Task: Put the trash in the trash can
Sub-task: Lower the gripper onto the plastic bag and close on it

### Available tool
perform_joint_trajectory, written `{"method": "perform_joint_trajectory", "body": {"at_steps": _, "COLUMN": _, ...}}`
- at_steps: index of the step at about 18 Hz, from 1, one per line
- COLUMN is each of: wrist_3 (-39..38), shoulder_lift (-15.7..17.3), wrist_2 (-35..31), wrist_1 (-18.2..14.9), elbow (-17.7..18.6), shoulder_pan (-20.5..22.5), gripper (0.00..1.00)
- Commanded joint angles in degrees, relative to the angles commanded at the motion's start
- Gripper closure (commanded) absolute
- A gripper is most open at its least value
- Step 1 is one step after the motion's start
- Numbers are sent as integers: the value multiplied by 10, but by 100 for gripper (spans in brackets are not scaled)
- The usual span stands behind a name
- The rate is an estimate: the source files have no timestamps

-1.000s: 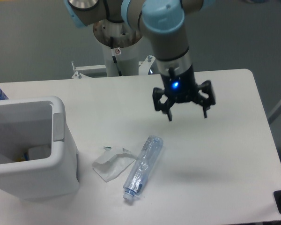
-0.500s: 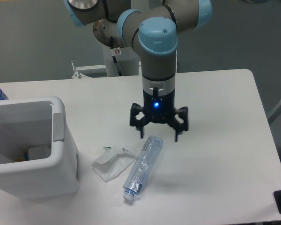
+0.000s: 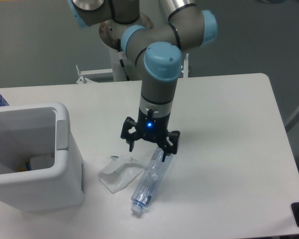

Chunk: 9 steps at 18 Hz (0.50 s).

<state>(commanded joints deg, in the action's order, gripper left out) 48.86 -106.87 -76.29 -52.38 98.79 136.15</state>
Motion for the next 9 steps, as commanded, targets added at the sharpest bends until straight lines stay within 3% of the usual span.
{"method": "perform_joint_trajectory", "body": {"at_steps": 4, "wrist_3": -2, "shoulder_lift": -16, "wrist_2": -1, "wrist_1": 4, "elbow": 5, "shoulder_pan": -22, "gripper": 0}}
{"method": "perform_joint_trajectory", "body": {"at_steps": 9, "wrist_3": 0, "shoulder_lift": -43, "wrist_2": -2, "wrist_1": 52, "elbow": 24, "shoulder_pan": -40, "gripper": 0}}
